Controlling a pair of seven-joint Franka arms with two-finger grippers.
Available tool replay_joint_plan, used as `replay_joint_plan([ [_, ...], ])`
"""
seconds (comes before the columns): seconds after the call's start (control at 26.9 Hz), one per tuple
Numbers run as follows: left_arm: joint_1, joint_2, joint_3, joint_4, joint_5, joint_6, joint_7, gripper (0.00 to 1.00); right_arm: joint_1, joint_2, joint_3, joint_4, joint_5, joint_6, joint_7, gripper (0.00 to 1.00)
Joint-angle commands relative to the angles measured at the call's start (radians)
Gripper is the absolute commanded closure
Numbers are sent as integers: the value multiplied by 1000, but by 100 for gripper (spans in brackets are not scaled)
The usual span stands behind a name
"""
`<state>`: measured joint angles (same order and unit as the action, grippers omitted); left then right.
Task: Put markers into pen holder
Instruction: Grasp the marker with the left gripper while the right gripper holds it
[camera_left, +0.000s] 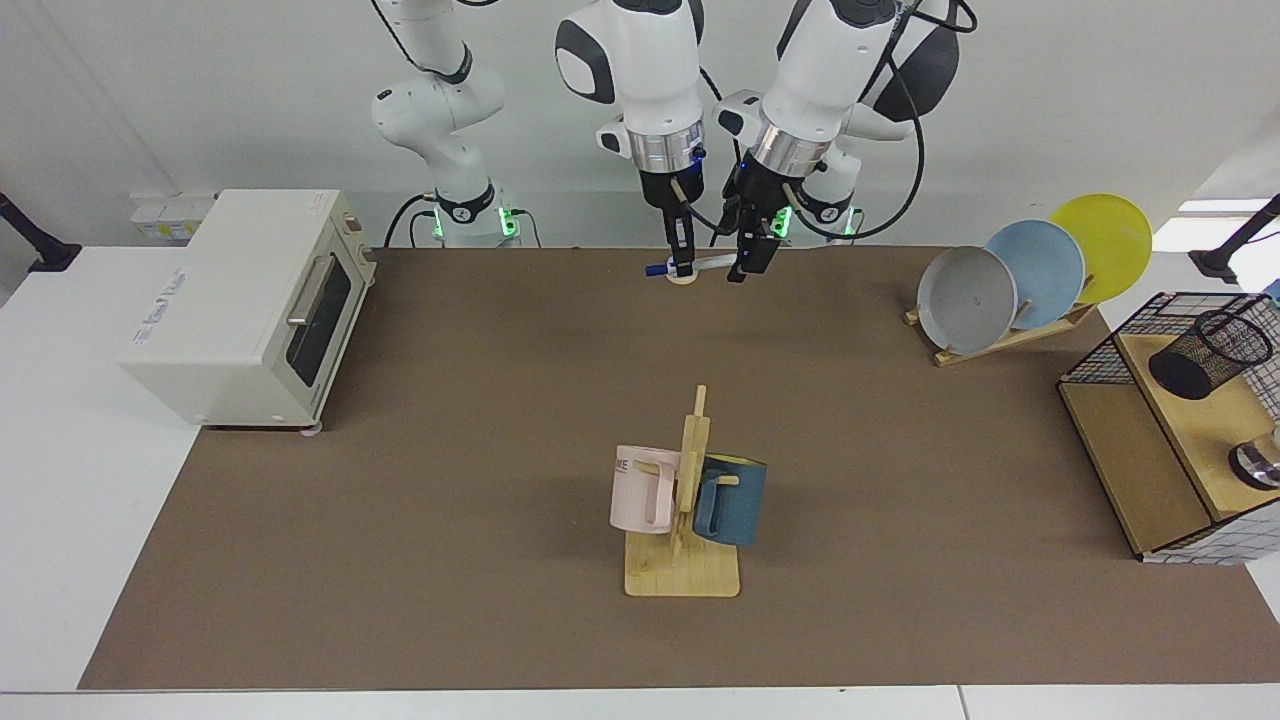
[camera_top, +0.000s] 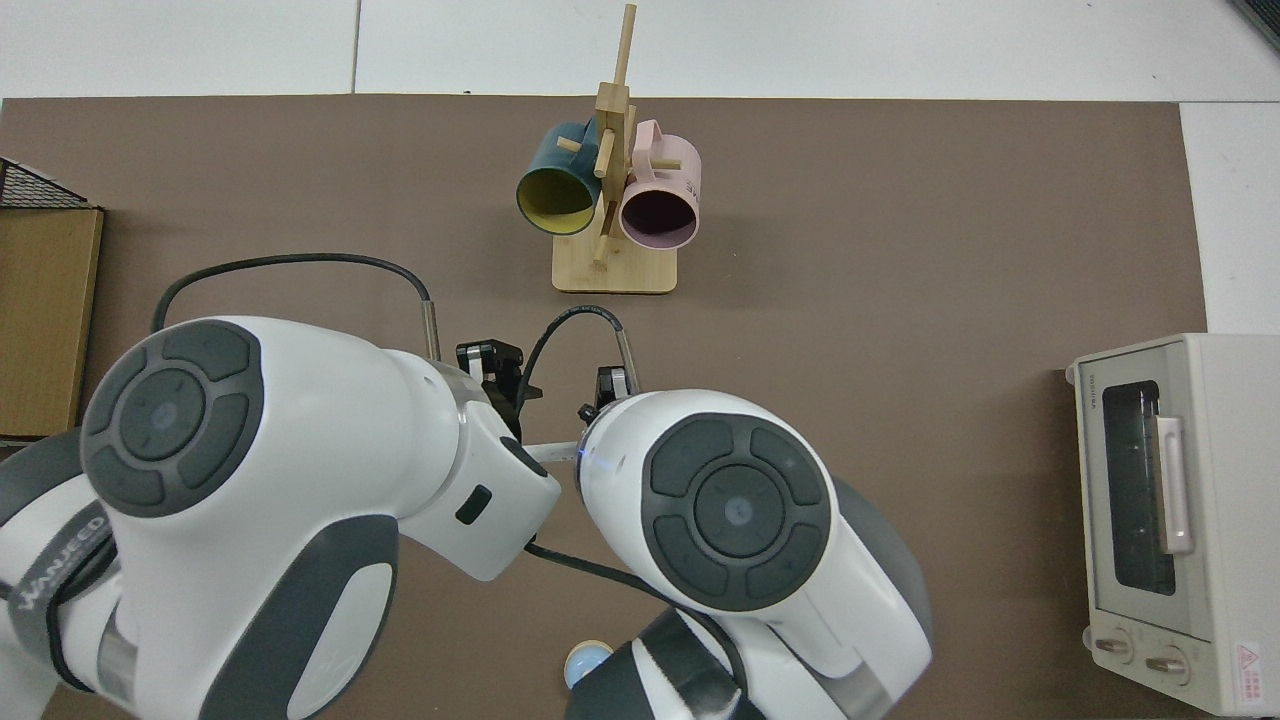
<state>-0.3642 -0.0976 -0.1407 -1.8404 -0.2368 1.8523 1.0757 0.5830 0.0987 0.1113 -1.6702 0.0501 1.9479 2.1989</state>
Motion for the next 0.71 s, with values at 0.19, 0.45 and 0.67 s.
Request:
replay_joint_plan([
  [0.19, -16, -33, 13, -57, -16, 47, -11, 21, 3, 27, 1, 38, -23, 8, -1, 100],
  [0.45, -16, -30, 13, -57, -18, 48, -13, 23, 1, 30, 2, 41, -12, 9, -2, 100],
  [0.67, -16, -30, 10, -57, -33, 53, -37, 31, -2, 38, 4, 50, -6, 14, -1, 100],
])
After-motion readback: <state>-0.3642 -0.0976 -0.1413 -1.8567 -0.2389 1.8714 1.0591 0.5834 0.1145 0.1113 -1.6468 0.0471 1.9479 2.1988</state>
